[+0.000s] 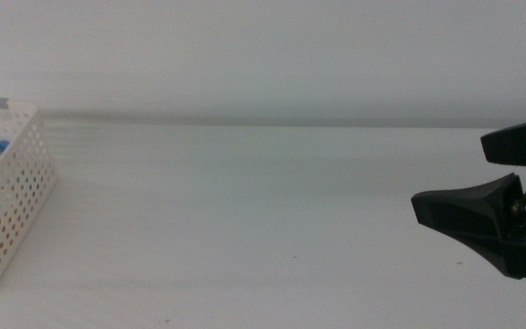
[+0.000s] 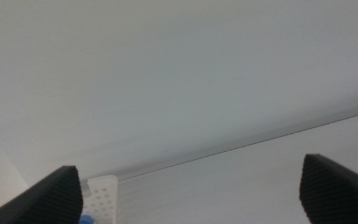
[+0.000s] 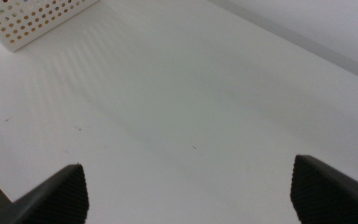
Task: Use arms to grab the bottles and put them into the dustbin to the left of the table.
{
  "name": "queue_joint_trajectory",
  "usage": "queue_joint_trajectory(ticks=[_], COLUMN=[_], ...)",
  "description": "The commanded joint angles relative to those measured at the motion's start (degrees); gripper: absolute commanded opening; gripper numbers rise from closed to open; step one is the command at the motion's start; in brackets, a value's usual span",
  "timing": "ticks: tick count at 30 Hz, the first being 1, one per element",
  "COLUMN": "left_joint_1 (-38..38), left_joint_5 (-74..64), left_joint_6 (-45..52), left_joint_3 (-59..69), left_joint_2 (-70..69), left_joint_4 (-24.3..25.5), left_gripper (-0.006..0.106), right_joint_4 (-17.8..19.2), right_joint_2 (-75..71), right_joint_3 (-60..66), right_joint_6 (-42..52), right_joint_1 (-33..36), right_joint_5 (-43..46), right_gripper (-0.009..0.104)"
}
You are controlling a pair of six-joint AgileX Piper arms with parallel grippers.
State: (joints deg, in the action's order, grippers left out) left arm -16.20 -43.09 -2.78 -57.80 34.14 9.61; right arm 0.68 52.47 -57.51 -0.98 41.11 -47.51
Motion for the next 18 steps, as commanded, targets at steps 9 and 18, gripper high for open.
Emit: queue_joint_trajectory(ticks=[9, 18], left_joint_1=[1.6, 11.6], left_joint_5=[2.8, 16.5], left_joint_6=[0.0, 0.0], left_joint_3=[3.2, 23.4], left_joint_2=[-0.5, -10.9], left_joint_4=[-1.3, -10.0], left_gripper=[0.094, 0.094], right_joint_4=[-4.3, -7.0], right_joint_2=[-3.7, -14.4], right_joint_3=[9.4, 30.3], right_joint_6=[0.6, 0.6], right_joint_1=[-6.5, -24.9], right_joint_5=[18.8, 37.9], right_gripper=[0.086, 0.086])
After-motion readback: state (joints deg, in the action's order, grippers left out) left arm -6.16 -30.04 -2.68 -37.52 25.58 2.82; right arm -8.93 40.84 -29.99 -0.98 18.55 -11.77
